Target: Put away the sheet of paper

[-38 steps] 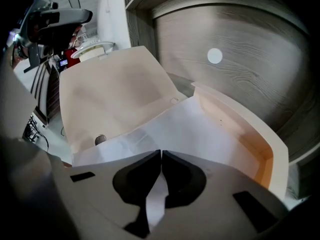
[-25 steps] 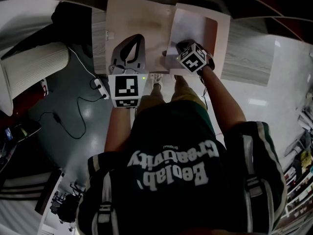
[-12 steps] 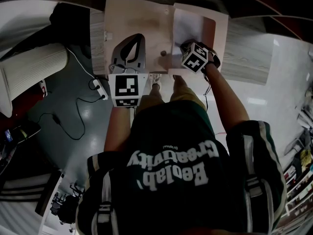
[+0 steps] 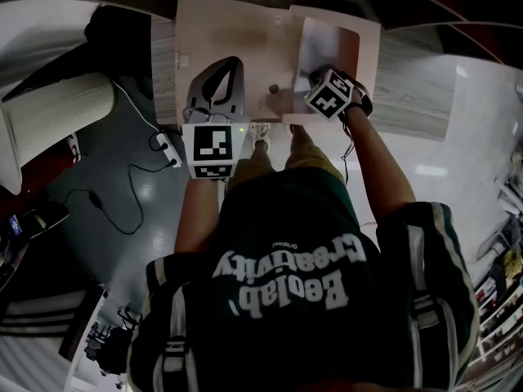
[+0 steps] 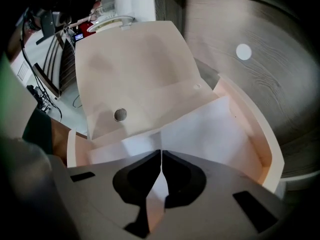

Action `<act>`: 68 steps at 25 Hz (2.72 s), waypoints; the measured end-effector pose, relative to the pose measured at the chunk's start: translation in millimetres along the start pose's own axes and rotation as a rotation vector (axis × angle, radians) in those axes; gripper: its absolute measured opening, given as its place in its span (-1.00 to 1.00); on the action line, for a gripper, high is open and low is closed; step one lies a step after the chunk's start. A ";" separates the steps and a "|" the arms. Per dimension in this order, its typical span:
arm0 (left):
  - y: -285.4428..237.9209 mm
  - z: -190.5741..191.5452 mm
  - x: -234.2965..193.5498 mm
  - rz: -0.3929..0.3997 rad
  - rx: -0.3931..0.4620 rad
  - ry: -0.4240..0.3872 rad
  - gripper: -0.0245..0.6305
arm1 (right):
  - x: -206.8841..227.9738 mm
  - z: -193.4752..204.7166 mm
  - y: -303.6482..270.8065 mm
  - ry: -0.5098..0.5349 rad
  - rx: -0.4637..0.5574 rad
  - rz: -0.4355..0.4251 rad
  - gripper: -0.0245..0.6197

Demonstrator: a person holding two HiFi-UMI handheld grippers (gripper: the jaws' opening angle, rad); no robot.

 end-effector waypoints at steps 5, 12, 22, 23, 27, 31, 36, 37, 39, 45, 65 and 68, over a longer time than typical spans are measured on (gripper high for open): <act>9.2 -5.1 -0.9 0.001 0.014 -0.015 -0.87 | 4.2 1.6 20.4 -0.029 0.099 0.033 -0.80; 23.4 -22.1 2.3 0.038 0.070 -0.050 -0.87 | 0.2 1.5 62.2 -0.112 0.220 0.119 -0.80; 49.8 -47.3 14.5 0.118 0.181 -0.105 -0.87 | -33.9 -3.2 131.8 -0.232 0.425 0.268 -0.80; 52.8 -48.8 16.0 0.126 0.190 -0.110 -0.87 | -38.0 -3.6 137.5 -0.241 0.444 0.280 -0.80; 63.4 -53.2 19.2 0.154 0.221 -0.127 -0.87 | -51.7 -6.7 161.1 -0.278 0.521 0.329 -0.80; 73.3 -56.3 21.2 0.174 0.251 -0.137 -0.87 | -64.2 -6.3 186.6 -0.333 0.603 0.376 -0.80; 83.8 -65.1 26.8 0.191 0.285 -0.140 -0.87 | -80.6 0.0 227.5 -0.396 0.707 0.438 -0.80; 86.3 -67.0 29.8 0.194 0.291 -0.141 -0.87 | -83.9 1.8 235.4 -0.401 0.729 0.446 -0.80; 91.8 -71.0 38.1 0.199 0.300 -0.146 -0.87 | -90.8 6.1 250.8 -0.404 0.774 0.458 -0.80; 114.9 -85.0 74.9 0.201 0.325 -0.169 -0.87 | -110.7 29.6 288.3 -0.392 0.888 0.470 -0.80; 246.5 -87.7 245.9 0.076 0.329 -0.148 -0.87 | -195.3 191.9 366.9 -0.348 1.100 0.372 -0.80; 264.6 -85.4 263.3 0.052 0.336 -0.147 -0.87 | -205.8 210.4 373.6 -0.349 1.121 0.365 -0.80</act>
Point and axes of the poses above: the fingertips, and each gripper's own axes: y backward along the fingers, x to its right, z out of its underside, the point moved 6 cm from there along y, backward along the fingers, and after that the axes turned 12 degrees about -y, right-handed, at the moved point
